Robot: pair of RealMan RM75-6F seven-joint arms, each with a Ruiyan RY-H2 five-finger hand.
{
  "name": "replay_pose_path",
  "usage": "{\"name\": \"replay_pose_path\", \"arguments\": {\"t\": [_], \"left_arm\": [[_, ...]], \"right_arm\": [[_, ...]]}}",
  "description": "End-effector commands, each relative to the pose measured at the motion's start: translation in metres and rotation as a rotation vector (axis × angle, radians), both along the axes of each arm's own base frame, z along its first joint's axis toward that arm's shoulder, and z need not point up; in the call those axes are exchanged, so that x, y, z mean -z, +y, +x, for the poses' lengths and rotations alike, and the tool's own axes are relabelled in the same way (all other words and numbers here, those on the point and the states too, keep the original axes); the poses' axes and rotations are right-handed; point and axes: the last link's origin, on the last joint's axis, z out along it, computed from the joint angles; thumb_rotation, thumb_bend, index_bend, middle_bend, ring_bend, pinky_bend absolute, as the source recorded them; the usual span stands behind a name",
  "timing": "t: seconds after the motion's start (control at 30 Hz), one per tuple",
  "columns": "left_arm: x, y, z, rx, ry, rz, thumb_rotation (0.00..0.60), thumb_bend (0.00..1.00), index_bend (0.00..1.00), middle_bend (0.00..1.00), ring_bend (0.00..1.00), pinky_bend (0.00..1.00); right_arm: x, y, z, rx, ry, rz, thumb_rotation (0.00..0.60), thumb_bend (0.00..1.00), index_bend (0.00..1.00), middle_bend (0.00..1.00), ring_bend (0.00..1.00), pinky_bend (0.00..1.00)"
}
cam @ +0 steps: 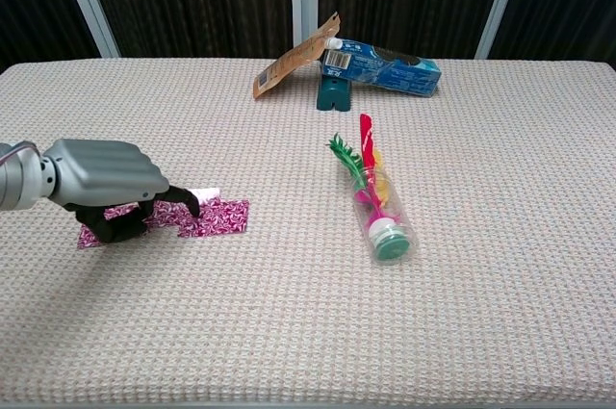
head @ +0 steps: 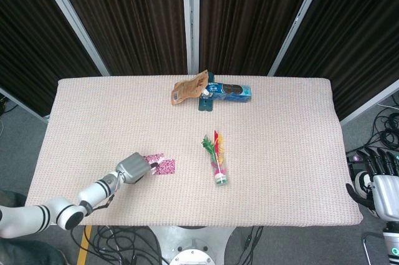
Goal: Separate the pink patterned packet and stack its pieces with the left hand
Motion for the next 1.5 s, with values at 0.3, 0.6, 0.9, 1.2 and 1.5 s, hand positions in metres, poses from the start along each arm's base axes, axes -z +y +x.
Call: {"name": "replay_pose_path", "arguments": {"t": [0.3,0.6,0.9,1.2,1.5], "left_arm": [[-0.007,0.024,-0.005,-0.007,0.047,0.061,0.600,0.61,0.23,0.85,0.88,0.92],[-0.019,0.030,-0.005,-0.036,0.008,0.116,0.600,0.60,0.23,0.85,0.88,0.92],[-0.004,0.016,0.038,-0.097,-0.229,0.059,0.600,0.42,0.25,0.85,0.88,0.92],[0.027,0.016,0.059,-0.158,-0.274,0.040,0.600,0.24,0.27,0.86,0.89,0.93],[0.036,0.018,0.060,-0.229,-0.240,0.103,0.600,0.24,0.29,0.86,0.89,0.93]], "right_arm": [[-0.001,-0.001,0.000,0.004,0.001,-0.002,0.517,0.20,0.13,0.09,0.00,0.00],[-0.002,0.001,0.000,0.004,-0.005,-0.009,0.514,0.20,0.13,0.09,0.00,0.00],[-0.003,0.003,0.001,-0.005,-0.007,-0.010,0.516,0.20,0.13,0.09,0.00,0.00],[-0.003,0.002,-0.001,0.000,-0.012,-0.005,0.513,0.20,0.13,0.09,0.00,0.00],[-0.003,0.000,-0.004,0.007,-0.016,0.000,0.509,0.20,0.13,0.09,0.00,0.00]]}}
